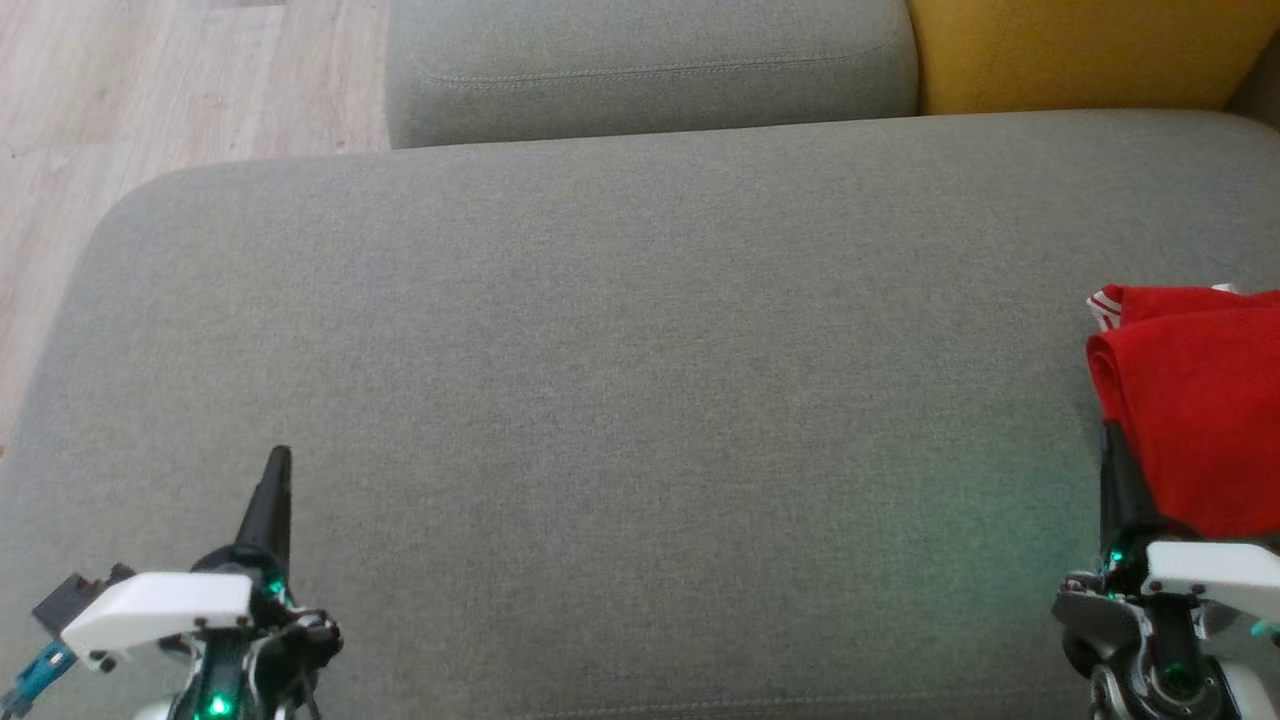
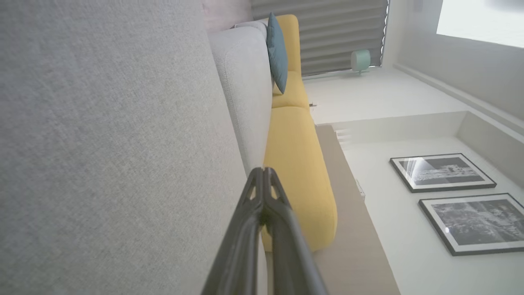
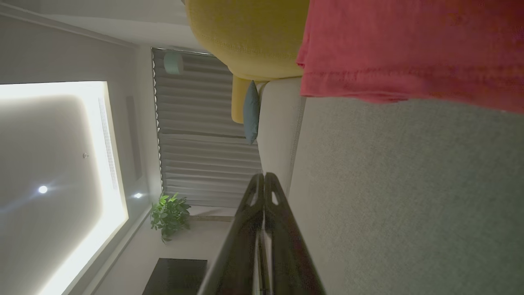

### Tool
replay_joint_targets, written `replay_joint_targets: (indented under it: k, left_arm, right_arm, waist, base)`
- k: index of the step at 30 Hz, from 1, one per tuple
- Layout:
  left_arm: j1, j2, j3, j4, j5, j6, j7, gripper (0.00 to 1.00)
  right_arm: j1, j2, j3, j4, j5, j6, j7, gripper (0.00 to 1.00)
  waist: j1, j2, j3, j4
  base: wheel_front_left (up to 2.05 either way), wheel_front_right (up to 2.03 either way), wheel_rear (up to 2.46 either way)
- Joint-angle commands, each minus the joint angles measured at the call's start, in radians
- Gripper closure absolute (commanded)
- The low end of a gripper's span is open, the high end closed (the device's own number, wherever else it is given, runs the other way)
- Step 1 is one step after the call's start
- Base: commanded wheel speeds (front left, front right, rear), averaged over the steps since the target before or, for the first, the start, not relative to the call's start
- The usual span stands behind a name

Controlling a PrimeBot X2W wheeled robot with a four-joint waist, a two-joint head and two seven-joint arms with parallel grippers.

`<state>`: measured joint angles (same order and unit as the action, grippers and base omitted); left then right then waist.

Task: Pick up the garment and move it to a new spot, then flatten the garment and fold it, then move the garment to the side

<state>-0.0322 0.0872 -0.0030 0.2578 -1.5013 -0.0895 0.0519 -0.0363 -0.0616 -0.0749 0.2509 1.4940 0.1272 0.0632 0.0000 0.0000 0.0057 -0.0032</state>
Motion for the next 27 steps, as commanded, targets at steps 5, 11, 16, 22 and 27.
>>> replay_joint_targets:
  k: [5, 11, 16, 22, 27]
  left_arm:
    - [-0.064, -0.003, 0.063, -0.021, -0.074, -0.024, 0.019, 1.0]
    - [-0.073, -0.013, 0.084, -0.014, -0.135, -0.041, 0.035, 1.0]
    - [-0.073, -0.014, 0.086, -0.014, -0.133, -0.041, 0.036, 1.0]
    - [-0.073, -0.016, 0.088, -0.014, -0.131, -0.041, 0.038, 1.0]
    - [-0.073, -0.017, 0.089, -0.014, -0.13, -0.041, 0.039, 1.0]
  right_arm:
    - [-0.06, -0.017, 0.007, -0.019, 0.082, 0.003, 0.014, 1.0]
    - [-0.068, -0.016, 0.0, -0.009, 0.147, 0.003, 0.019, 1.0]
    - [-0.068, -0.015, -0.003, -0.008, 0.145, 0.003, 0.021, 1.0]
    - [-0.069, -0.013, -0.005, -0.008, 0.143, 0.003, 0.023, 1.0]
    - [-0.069, -0.012, -0.007, -0.008, 0.141, 0.003, 0.024, 1.0]
  waist:
    - [0.0, 0.0, -0.001, 0.002]
    - [0.0, 0.0, -0.003, 0.003]
    - [0.0, 0.0, -0.003, 0.003]
    - [0.0, 0.0, -0.003, 0.003]
    - [0.0, 0.0, -0.003, 0.003]
  base:
    - [0.0, 0.0, 0.0]
    - [0.0, 0.0, 0.0]
    - [0.0, 0.0, 0.0]
    - [0.0, 0.0, 0.0]
    - [0.0, 0.0, 0.0]
